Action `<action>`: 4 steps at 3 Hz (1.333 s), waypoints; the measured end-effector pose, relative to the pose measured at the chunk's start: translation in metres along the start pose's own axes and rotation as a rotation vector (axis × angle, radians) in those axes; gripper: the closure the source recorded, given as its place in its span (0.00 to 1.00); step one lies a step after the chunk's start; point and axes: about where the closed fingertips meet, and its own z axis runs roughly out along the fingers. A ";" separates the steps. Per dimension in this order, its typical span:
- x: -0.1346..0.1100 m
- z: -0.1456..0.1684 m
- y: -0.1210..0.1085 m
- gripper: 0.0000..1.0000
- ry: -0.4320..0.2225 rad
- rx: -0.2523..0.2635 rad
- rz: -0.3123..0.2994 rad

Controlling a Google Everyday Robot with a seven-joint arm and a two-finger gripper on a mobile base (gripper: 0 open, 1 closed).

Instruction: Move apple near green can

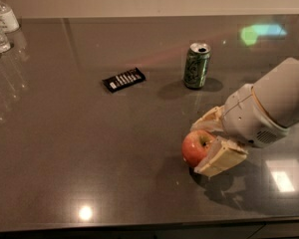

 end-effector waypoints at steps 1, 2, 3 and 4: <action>0.015 -0.027 -0.032 1.00 0.022 0.070 0.055; 0.024 -0.048 -0.068 1.00 0.016 0.140 0.085; 0.025 -0.054 -0.102 1.00 -0.014 0.185 0.097; 0.029 -0.055 -0.135 1.00 -0.025 0.221 0.111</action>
Offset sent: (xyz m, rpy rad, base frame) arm 0.1067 -0.0753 0.0499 0.0043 -0.1246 -0.2187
